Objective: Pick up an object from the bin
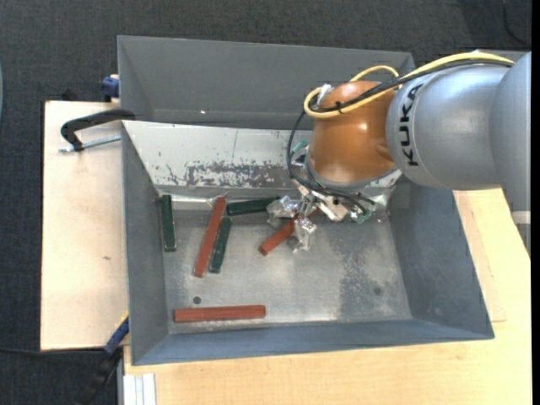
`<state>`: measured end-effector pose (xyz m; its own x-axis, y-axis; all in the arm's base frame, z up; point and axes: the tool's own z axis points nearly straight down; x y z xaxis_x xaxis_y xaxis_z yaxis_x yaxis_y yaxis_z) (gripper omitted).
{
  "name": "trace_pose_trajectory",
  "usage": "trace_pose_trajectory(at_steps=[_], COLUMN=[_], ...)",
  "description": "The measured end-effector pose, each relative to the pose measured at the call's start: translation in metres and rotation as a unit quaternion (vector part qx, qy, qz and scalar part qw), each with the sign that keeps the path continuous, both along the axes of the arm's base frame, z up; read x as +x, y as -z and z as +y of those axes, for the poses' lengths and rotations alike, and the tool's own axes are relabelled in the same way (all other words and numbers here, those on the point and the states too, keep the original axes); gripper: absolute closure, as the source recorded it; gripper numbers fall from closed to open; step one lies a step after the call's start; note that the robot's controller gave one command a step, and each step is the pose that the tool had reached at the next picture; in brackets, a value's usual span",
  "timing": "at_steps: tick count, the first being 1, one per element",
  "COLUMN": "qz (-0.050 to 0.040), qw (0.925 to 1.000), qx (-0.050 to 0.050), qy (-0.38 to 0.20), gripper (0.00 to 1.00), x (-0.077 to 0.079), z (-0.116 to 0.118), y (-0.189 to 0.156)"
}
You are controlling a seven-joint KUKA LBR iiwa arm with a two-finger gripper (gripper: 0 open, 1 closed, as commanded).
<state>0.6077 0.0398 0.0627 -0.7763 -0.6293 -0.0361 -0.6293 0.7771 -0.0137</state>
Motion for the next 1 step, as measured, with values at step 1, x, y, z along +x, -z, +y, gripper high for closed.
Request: trace_pose_trajectory(at_steps=[1], qz=[0.0111], qw=[0.9998], qx=[-0.004], qy=[-0.017], gripper=[1.00], x=[-0.0092], z=[-0.0042], y=[-0.0028])
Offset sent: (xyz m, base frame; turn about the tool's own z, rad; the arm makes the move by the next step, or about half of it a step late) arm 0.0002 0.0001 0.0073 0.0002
